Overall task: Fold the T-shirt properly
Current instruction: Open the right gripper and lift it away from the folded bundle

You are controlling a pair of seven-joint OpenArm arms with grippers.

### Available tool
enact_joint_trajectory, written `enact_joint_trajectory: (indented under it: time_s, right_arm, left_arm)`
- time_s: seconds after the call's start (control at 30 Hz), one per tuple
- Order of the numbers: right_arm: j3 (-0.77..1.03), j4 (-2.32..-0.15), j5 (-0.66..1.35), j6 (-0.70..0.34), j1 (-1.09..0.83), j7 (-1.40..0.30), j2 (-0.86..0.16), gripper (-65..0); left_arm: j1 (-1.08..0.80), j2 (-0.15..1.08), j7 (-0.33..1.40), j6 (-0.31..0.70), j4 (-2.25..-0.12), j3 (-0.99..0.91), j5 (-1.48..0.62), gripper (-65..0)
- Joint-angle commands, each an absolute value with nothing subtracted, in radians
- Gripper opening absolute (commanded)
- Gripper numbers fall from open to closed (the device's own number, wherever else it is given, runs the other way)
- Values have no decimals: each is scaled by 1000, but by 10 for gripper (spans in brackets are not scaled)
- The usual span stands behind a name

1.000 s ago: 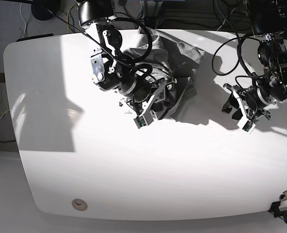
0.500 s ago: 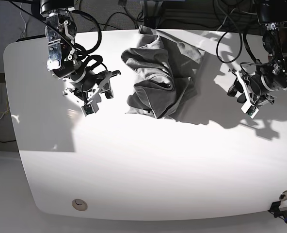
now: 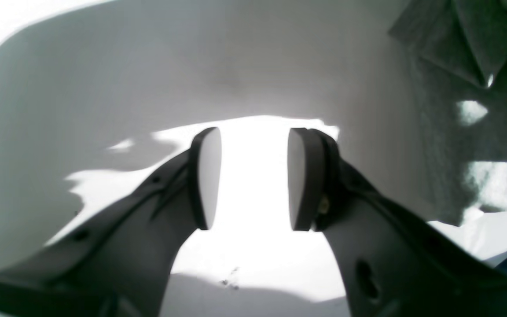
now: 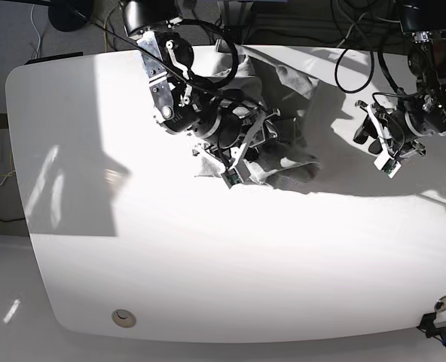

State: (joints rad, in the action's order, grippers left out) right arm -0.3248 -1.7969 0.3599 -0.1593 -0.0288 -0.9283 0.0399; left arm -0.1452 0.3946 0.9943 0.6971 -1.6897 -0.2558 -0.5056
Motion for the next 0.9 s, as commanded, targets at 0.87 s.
enact_joint_trajectory:
  time_s: [0.87]
  right_arm:
    - [-99, -2014, 374, -105, -337, -894, -318, -416]
  left_arm:
    - [-136, 418, 977, 698, -1738, -262, -513, -427]
